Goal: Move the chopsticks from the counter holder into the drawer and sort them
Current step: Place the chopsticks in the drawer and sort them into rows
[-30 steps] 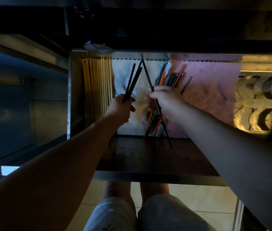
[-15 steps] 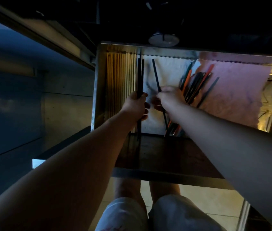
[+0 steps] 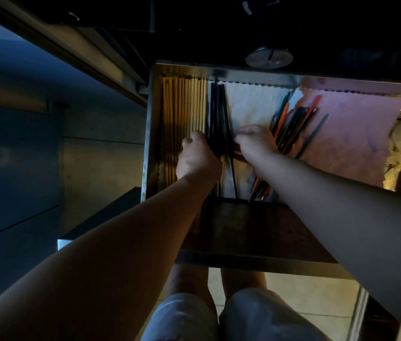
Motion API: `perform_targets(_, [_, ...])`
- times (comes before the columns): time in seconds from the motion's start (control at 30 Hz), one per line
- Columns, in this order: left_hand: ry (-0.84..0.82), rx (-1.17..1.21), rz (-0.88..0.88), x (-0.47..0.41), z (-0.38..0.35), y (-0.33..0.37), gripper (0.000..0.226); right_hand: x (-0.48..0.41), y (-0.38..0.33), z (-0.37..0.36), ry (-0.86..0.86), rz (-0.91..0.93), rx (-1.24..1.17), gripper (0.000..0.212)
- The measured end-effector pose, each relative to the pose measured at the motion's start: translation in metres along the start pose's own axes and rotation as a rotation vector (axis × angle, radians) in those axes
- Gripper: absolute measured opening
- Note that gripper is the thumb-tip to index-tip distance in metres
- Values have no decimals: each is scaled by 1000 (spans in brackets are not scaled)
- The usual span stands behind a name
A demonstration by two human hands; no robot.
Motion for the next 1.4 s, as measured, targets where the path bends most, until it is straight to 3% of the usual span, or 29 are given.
perform_targets(0.1, [5,-317,-154,3,2,12,64,2,-2,1,20,34,49,26])
perform_targets(0.2, [-134,-579,-344,0,-17,13,86,4,-7,-2,23,81,86,27])
perform_targets(0.3, [-198,-730,-393,-5,-27,0,94,6,-12,-14,-28,98,96,30])
perform_targets(0.8, [-233,-723,-419,-3,-28,-9,83,3,-6,-29,-67,36,43,24])
perform_targets(0.9, [-222,-708,-420,-2,-29,-9,84,7,-5,-35,-130,16,-13,35])
perform_targets(1.0, [-252,-699,-393,-3,-29,-10,86,7,-3,-31,-126,12,-8,40])
perform_targets(1.1, [-253,-715,-382,0,-29,-7,83,10,7,-34,-225,-46,-107,40])
perform_targets(1.4, [-181,-669,-432,19,-43,26,76,2,21,42,23,96,22,21])
Point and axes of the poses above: each hand's wrist, its own x-axis away from the middle knuckle, its own z-axis out of the back of the hand, y = z × x, the point moved 9 cm from there along -x, towards the middle knuckle, and after that the axes turned 2 degrees about -y, right-handed, at the moved point
